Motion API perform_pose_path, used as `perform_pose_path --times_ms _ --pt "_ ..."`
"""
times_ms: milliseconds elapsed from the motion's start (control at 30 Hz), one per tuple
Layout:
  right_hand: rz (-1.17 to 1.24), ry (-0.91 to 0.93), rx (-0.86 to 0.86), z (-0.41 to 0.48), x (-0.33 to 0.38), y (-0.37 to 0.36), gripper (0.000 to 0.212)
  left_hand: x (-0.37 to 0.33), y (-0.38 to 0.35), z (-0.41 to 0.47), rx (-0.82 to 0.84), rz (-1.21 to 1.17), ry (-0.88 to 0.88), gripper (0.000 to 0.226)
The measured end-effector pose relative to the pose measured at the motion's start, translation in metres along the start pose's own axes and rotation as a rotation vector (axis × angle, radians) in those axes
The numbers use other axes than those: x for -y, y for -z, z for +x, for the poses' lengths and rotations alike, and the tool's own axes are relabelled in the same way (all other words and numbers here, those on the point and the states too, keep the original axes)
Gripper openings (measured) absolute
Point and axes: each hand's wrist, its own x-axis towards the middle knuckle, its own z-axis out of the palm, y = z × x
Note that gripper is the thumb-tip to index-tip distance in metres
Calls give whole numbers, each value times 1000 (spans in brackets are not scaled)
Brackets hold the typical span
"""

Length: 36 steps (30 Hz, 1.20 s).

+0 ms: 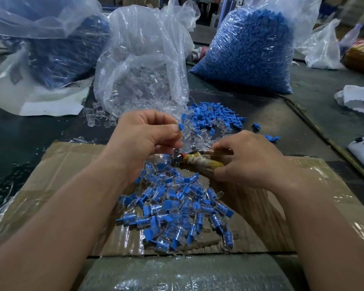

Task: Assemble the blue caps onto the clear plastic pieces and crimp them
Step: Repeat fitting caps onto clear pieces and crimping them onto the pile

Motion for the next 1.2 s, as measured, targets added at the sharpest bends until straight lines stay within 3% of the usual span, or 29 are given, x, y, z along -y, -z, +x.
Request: perform_pose_path --times_ms 200,400,467,567,733,1200 --pt "-126 18 -109 6 7 -9 13 0 -1 0 -10 -16 -12 9" --pt "33 -57 -339 4 -8 -6 2 0 0 0 -62 -53 -74 15" --pt "151 -50 -382 2 -8 -5 12 -1 -1 0 -64 -48 -94 15" --pt "251 -24 -356 0 -3 -7 23 -1 -1 -1 -59 -35 -118 14" --pt "274 47 -257 1 4 -11 10 -2 -2 0 -80 -23 -138 16" --pt "312 108 -182 2 6 -11 16 1 -3 -1 -89 42 -170 18"
